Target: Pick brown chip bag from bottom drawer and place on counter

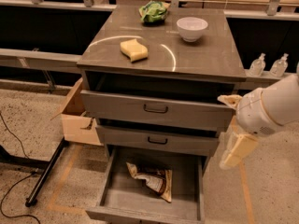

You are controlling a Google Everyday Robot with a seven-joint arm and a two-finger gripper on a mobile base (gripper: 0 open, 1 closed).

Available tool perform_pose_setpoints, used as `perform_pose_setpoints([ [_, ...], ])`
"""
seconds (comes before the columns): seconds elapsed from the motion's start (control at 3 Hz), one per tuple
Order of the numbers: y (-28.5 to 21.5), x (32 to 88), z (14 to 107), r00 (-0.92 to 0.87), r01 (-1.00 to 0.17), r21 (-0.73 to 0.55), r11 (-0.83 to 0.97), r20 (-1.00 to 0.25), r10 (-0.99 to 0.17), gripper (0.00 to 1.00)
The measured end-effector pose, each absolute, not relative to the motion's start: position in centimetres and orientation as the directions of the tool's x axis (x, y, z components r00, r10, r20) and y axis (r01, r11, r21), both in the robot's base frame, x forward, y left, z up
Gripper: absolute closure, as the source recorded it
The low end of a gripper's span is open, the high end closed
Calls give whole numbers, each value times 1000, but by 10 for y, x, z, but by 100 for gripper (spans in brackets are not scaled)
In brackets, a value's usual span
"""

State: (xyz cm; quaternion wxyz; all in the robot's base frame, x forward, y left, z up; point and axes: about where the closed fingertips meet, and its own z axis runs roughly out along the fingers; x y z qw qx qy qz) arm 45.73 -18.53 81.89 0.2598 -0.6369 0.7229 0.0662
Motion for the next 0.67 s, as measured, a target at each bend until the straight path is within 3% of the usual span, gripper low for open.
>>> perform_pose_setpoints([
  [0.33,-176,486,751,-22,-949,-260,176,-502,-864,0],
  [0.67,-176,486,751,-22,-949,-260,176,-502,-864,0],
])
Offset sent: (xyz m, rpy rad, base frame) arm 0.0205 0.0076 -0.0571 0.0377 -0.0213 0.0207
